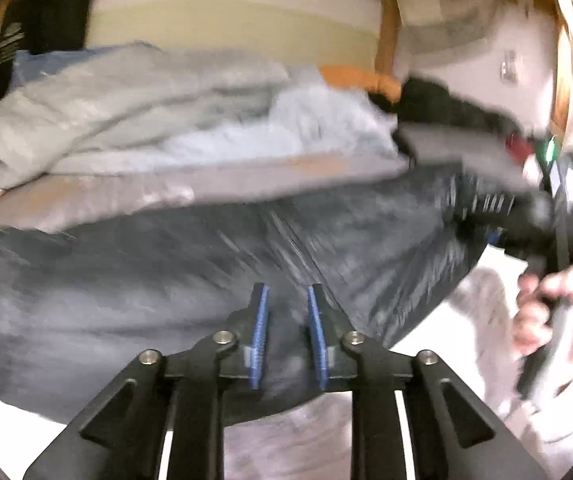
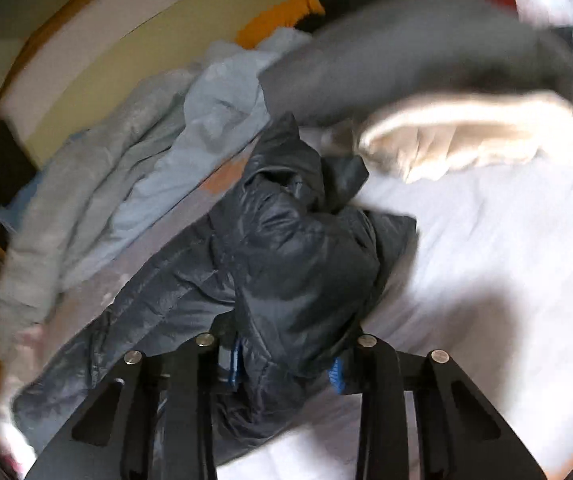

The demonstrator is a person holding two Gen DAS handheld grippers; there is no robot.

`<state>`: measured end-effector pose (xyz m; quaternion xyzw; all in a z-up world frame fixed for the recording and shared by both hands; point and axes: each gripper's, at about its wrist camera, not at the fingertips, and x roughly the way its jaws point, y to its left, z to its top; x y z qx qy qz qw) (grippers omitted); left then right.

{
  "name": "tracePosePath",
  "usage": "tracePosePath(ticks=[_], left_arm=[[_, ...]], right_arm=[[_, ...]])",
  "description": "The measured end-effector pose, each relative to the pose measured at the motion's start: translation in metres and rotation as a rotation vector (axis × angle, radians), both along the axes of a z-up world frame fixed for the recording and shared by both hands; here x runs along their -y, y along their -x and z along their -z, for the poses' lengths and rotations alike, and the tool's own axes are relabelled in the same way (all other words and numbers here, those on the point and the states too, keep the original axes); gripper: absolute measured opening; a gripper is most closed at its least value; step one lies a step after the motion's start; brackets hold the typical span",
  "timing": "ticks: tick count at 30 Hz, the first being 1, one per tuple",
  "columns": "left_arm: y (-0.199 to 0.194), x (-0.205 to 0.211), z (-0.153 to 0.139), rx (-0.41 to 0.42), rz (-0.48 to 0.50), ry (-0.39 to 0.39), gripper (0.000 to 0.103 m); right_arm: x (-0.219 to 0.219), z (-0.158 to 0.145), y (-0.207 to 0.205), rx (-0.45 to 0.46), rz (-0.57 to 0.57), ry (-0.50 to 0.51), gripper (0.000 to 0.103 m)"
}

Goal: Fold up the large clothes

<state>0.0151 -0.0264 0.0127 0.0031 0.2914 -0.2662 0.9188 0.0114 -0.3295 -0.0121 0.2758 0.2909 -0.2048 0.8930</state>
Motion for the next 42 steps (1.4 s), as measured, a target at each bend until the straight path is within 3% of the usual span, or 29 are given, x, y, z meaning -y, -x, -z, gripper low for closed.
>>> tracePosePath(ticks=[2,5,6,8,10,11,12,16,22,26,33,38,42], left_arm=[[0.0,-0.021,-0.024,-0.004,-0.042,0.038,0.03],[-0.004,-0.044,-0.043,0.031,-0.172,-0.067,0.051],[-0.005,-0.056,-0.043,0.044,-0.23,-0.074,0.055],[-0.012,-0.078,-0.036,0.031,-0.346,-0.067,0.072],[-0.022,-0.097,-0.022,-0.023,-0.468,-0.066,0.089],[-0.027,-0.104,-0.015,-0.058,-0.498,-0.056,0.091],[-0.034,-0.11,-0.007,-0.106,-0.501,-0.036,0.091],[-0.057,-0.12,0.022,-0.308,-0.394,0.107,0.09],[-0.06,-0.109,0.026,-0.243,-0.394,0.042,0.047],[-0.053,-0.105,0.022,-0.223,-0.368,0.045,0.034],[-0.054,-0.109,0.018,-0.222,-0.351,0.067,0.031],[-0.052,-0.112,0.006,-0.244,-0.344,0.094,0.044],[-0.037,-0.13,-0.031,-0.138,-0.375,0.103,0.049]], right_arm=[[0.013,-0.013,0.006,-0.013,0.015,0.04,0.033],[0.034,-0.02,0.006,-0.069,-0.045,0.099,0.033],[0.038,-0.023,0.005,-0.082,-0.088,0.12,0.033],[0.043,-0.028,0.002,-0.1,-0.134,0.168,0.033],[0.034,-0.036,0.004,-0.104,-0.154,0.262,0.033],[0.025,-0.039,0.007,-0.101,-0.16,0.314,0.033],[0.014,-0.042,0.007,-0.093,-0.161,0.38,0.033],[-0.004,-0.053,0.01,-0.061,-0.146,0.459,0.033],[-0.032,-0.069,0.007,-0.036,-0.151,0.564,0.034],[-0.057,-0.084,0.018,0.035,-0.198,0.629,0.034],[-0.139,-0.116,0.043,0.237,-0.411,0.731,0.038],[-0.196,-0.105,0.039,0.252,-0.582,0.636,0.044],[-0.232,-0.086,0.038,0.248,-0.644,0.614,0.043]])
